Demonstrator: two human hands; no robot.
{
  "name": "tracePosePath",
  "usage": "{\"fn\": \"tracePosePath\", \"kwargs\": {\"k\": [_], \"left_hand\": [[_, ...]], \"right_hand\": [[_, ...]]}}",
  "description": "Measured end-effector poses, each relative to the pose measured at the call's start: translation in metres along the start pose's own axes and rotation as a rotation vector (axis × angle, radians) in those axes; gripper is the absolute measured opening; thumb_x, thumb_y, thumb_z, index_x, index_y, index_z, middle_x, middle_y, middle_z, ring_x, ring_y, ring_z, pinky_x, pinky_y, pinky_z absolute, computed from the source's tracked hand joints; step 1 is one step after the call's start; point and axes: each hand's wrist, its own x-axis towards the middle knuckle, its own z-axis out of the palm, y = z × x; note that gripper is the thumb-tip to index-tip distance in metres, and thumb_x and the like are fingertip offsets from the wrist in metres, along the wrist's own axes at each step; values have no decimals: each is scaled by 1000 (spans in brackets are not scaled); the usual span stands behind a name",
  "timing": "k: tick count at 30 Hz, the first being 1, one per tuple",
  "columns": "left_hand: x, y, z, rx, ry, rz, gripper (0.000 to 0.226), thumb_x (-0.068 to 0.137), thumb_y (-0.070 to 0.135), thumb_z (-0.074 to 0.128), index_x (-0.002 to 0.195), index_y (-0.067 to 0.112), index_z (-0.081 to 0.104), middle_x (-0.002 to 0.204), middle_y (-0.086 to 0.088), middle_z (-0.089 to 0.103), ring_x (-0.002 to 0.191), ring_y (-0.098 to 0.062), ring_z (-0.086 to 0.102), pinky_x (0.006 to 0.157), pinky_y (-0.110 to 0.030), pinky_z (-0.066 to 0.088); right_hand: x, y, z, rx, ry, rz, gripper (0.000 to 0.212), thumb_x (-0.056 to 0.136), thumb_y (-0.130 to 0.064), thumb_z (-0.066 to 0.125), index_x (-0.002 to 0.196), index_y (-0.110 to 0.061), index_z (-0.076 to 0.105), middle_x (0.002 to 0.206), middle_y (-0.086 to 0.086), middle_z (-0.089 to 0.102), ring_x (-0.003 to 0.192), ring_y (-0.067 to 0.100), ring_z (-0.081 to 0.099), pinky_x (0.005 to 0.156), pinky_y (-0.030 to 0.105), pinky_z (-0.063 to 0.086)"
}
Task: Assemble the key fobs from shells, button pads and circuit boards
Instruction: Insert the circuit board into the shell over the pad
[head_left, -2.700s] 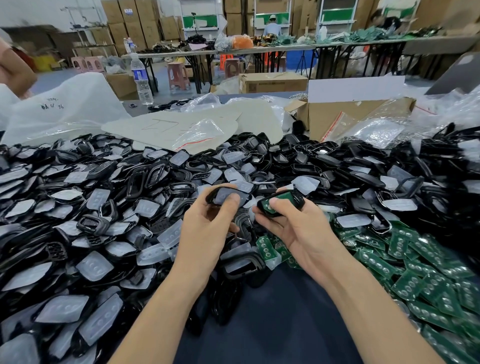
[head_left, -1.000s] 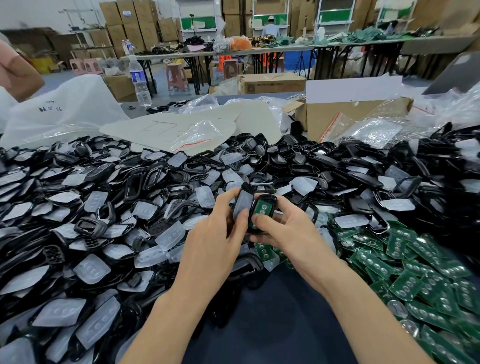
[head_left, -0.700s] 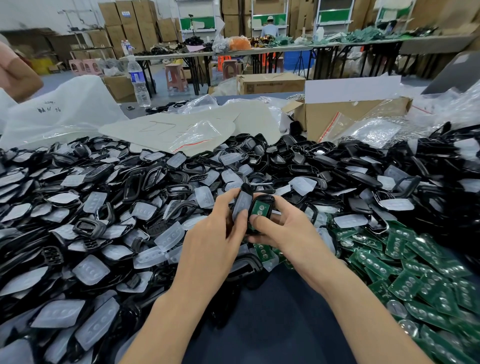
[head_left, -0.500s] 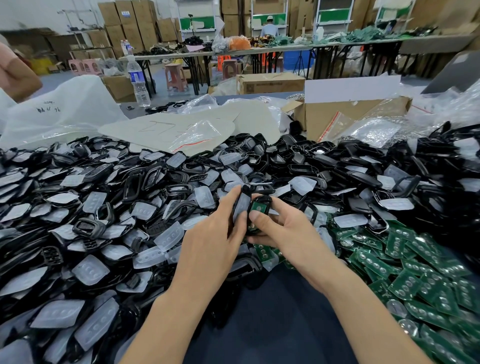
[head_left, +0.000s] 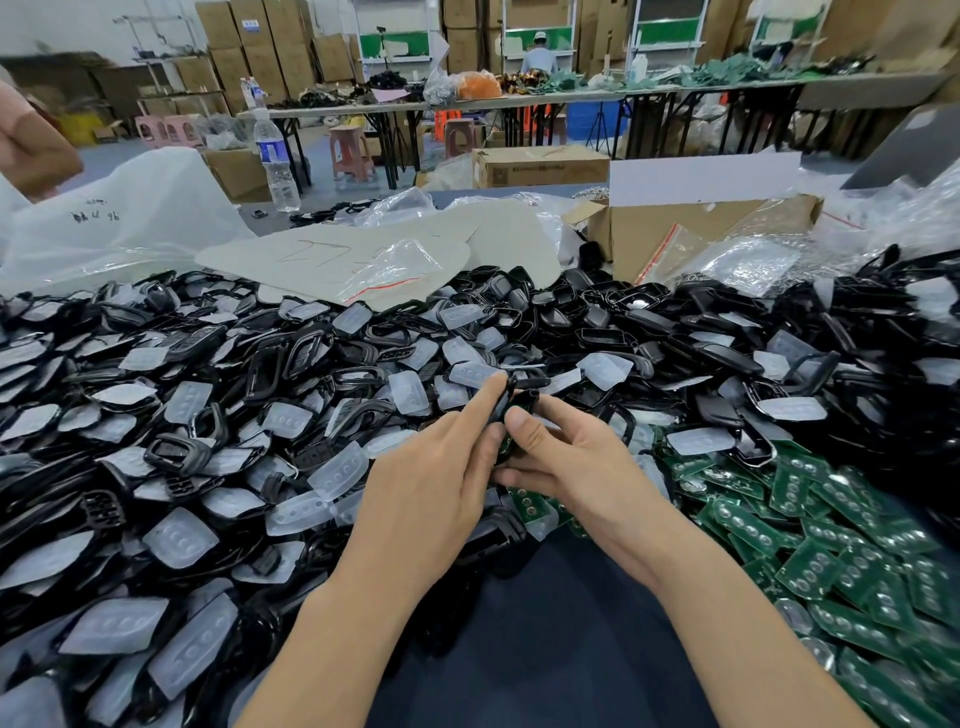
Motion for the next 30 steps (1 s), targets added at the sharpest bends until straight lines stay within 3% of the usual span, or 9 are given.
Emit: {"fn": "tracePosePath", "kwargs": {"k": [2,7,12,15,17,18,22,25,30], "left_hand": [[-1,-1,-1,-1,-56,13,53,105,50,22,156,38,32,101,11,67,80,-11,63,65,-36,54],[-2,-2,0,-48,-119,19,53,103,54,13,156,50,14,102,14,56,83,-7,56,68,-34,52],[-2,-1,0,0,-162,41,59,99,56,4,157,49,1,101,15,49,84,-7,52,73,-33,49],[-2,-3,2,23,-159,42,62,98,61,2,158,45,0,114,18,52,94,-7,55,76,-25,46],[-4,-3,2,-152,-140,-52,61,98,67,8,156,49,8,129,27,51,111,3,52,83,-13,40],[-4,-3,3,-288,-118,-123,57,99,70,14,153,53,17,124,30,54,112,7,52,85,-9,39],[6,2,4,-809,18,-404,22,104,46,43,116,34,57,87,8,70,78,-10,66,68,-23,53],[11,6,2,-1111,-17,-555,16,104,26,53,107,14,62,82,-3,72,71,-17,66,61,-26,55],[14,11,0,-1362,-45,-681,12,101,18,56,101,7,62,78,-9,71,62,-15,64,56,-24,54]], "right_hand": [[-1,-1,1,9,10,3,8,82,-46,72,87,-44,78,100,3,76,91,22,72,80,25,59],[0,-1,0,34,54,8,49,86,-41,72,123,-10,65,115,21,71,105,31,72,86,32,59],[1,-1,0,59,57,4,44,87,-39,72,121,-11,67,111,12,75,109,26,72,90,33,59],[2,-1,1,86,66,-8,51,84,-38,73,125,-9,64,115,13,74,110,25,71,91,32,58],[3,-2,1,140,93,-29,52,81,-36,75,123,-8,64,116,16,73,108,26,72,89,32,59],[4,-3,1,175,105,-44,48,80,-36,75,118,-8,66,114,16,74,104,26,73,86,30,59],[5,-8,1,276,125,-90,41,79,-33,72,112,-9,66,109,13,76,95,22,75,81,26,59],[4,-8,2,276,97,-114,44,79,-32,71,115,-6,64,113,14,75,102,24,72,89,30,59],[1,-8,2,289,36,-142,40,84,-26,67,116,-3,62,110,13,75,102,24,72,88,28,58]]}}
